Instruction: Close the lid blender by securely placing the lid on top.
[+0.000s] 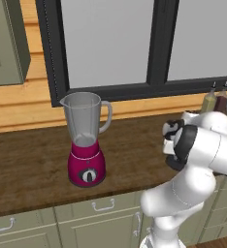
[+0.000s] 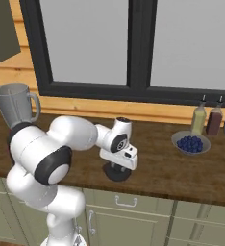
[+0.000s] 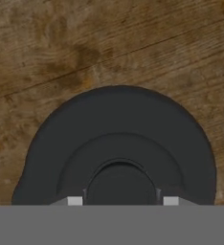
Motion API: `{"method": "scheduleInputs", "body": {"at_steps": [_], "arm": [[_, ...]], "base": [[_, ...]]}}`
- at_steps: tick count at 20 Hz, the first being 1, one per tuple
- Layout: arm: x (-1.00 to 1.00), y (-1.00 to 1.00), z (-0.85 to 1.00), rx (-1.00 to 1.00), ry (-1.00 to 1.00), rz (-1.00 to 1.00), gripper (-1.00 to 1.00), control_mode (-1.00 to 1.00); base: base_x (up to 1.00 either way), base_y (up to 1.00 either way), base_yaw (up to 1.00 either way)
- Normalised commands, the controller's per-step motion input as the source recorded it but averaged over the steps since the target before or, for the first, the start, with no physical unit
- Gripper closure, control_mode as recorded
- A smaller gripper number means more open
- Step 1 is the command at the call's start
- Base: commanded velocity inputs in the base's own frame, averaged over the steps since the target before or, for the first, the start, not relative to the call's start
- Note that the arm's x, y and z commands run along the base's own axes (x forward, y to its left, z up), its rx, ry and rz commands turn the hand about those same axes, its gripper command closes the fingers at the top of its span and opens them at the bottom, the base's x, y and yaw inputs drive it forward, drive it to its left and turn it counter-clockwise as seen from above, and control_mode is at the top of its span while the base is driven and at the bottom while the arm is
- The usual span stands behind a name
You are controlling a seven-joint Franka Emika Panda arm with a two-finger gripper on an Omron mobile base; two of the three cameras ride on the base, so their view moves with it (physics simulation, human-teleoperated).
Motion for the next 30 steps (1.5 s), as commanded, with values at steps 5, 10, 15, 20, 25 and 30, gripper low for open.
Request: {"method": "scheduleInputs", "body": {"at_steps": [5,10,15,20,25,30], "arm": [[-0.1,0.06,0.24,0.0,-0.06,0.0,1.0,-1.0],[-0.31,0.0,0.76,0.0,-0.16,0.0,1.0,-1.0],[-0.3,0.32,0.87,0.0,-0.16,0.0,1.0,-1.0],[-0.29,0.43,0.93,0.0,-0.16,0.0,1.0,-1.0],[-0.21,0.45,0.95,0.0,-0.17,0.0,1.0,-1.0],[-0.15,0.56,0.9,-0.01,-0.17,0.0,1.0,-1.0]], "base": [[0.0,0.0,0.0],[0.0,0.0,0.0],[0.0,0.0,0.0],[0.0,0.0,0.0],[0.0,0.0,0.0],[0.0,0.0,0.0]]}}
